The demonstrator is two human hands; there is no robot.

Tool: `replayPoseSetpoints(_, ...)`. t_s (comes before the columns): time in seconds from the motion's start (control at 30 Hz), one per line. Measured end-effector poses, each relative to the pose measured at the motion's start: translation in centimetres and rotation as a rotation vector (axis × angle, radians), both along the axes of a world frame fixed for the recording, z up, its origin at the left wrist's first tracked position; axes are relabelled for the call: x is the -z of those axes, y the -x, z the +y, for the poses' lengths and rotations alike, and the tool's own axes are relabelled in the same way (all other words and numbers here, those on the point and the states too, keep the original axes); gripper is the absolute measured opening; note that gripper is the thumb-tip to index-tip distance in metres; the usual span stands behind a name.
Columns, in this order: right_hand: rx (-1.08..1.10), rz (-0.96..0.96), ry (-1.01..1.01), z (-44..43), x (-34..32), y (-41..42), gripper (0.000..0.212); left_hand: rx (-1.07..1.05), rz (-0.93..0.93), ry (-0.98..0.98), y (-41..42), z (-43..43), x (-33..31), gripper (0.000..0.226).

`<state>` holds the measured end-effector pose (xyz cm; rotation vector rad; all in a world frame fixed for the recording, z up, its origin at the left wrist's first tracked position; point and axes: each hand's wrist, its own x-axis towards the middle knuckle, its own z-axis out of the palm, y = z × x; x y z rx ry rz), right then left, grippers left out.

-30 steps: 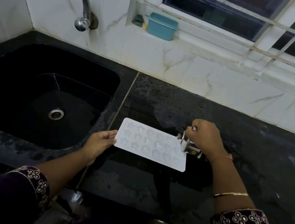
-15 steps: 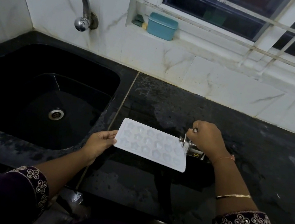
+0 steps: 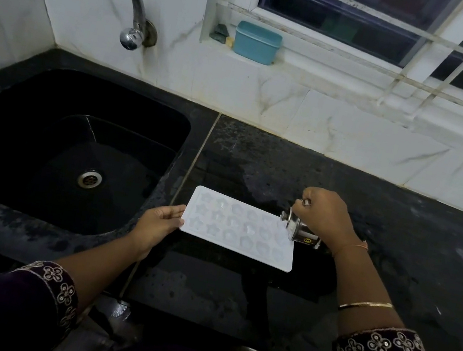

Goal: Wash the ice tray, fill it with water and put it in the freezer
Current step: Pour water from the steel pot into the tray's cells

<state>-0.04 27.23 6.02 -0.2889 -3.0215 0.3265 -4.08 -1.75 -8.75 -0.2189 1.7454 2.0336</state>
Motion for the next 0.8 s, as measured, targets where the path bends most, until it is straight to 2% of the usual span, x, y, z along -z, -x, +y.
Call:
replayPoseSetpoints(0.47,0.005,0.065,0.064,0.6,-0.2,1.0,0.041,0.006,-0.007,-0.013,0.1,-0.1,0.3,0.035)
replayPoseSetpoints(0.8,-0.057,-0.048,-0.054,0.8,0.0,2.7,0.041,0.010,0.011,-0.006,0.0,-0.1,0.3,0.035)
